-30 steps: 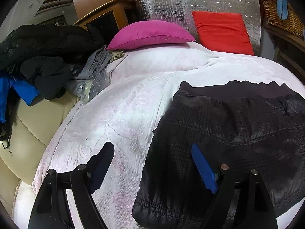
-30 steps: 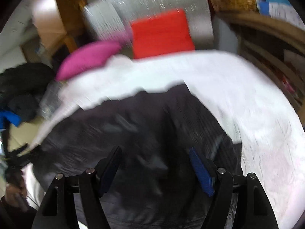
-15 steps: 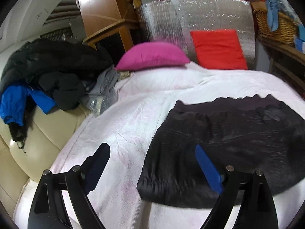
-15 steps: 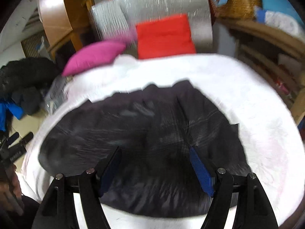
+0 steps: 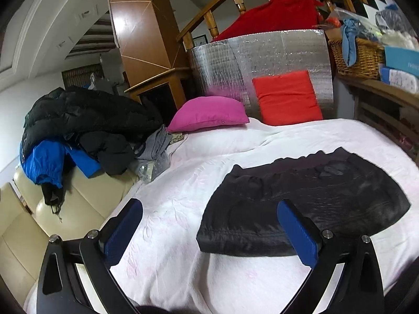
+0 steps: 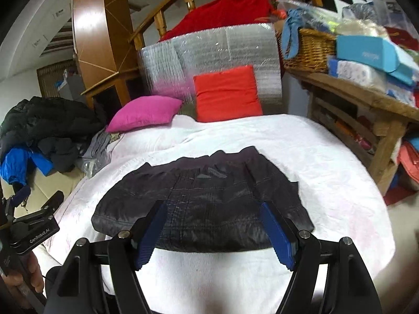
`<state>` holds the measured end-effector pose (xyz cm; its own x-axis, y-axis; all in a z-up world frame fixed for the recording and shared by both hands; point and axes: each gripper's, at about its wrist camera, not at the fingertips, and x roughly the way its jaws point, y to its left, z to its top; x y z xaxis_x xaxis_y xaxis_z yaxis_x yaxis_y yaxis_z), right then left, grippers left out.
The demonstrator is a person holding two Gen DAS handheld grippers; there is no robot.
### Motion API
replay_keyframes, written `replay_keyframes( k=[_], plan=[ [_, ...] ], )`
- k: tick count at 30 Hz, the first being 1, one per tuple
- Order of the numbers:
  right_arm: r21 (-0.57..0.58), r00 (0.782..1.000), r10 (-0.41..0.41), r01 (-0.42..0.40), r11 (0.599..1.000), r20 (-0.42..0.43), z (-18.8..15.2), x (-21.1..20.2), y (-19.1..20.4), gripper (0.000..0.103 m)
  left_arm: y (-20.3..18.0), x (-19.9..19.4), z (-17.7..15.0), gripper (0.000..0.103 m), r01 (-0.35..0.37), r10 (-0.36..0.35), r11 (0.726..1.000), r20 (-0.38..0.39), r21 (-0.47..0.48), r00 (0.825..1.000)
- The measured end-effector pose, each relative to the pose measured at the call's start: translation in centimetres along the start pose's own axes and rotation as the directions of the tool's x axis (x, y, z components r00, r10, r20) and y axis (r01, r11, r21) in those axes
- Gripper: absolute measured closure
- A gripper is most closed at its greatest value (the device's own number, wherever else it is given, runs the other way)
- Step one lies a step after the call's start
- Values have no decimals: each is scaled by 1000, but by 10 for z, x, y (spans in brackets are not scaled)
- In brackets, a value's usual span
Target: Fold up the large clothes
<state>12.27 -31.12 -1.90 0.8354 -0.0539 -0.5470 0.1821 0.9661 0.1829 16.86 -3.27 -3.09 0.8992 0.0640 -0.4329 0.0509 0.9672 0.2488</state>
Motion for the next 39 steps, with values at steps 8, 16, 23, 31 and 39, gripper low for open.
replay_keyframes(
  k=[8,16,23,31,39],
  plan=[
    [35,1000,-18,17,999,9,-17,-58,20,26,3,-44,5,1,47,-47,997,7,-65,999],
    [35,999,-39,38,999,23,-26,-90,35,26,7,-75,5,1,70,-68,991,16,-113,998],
    [47,998,-51,49,998,38,-28,-106,30,26,5,-98,1,1,82,-79,992,27,-100,996],
    [63,998,-48,46,997,41,-26,-109,26,26,6,-102,1,1,76,-73,993,41,-89,996],
    [54,998,-47,45,998,31,-25,-103,30,26,9,-99,-3,1,73,-71,993,30,-92,997]
  ],
)
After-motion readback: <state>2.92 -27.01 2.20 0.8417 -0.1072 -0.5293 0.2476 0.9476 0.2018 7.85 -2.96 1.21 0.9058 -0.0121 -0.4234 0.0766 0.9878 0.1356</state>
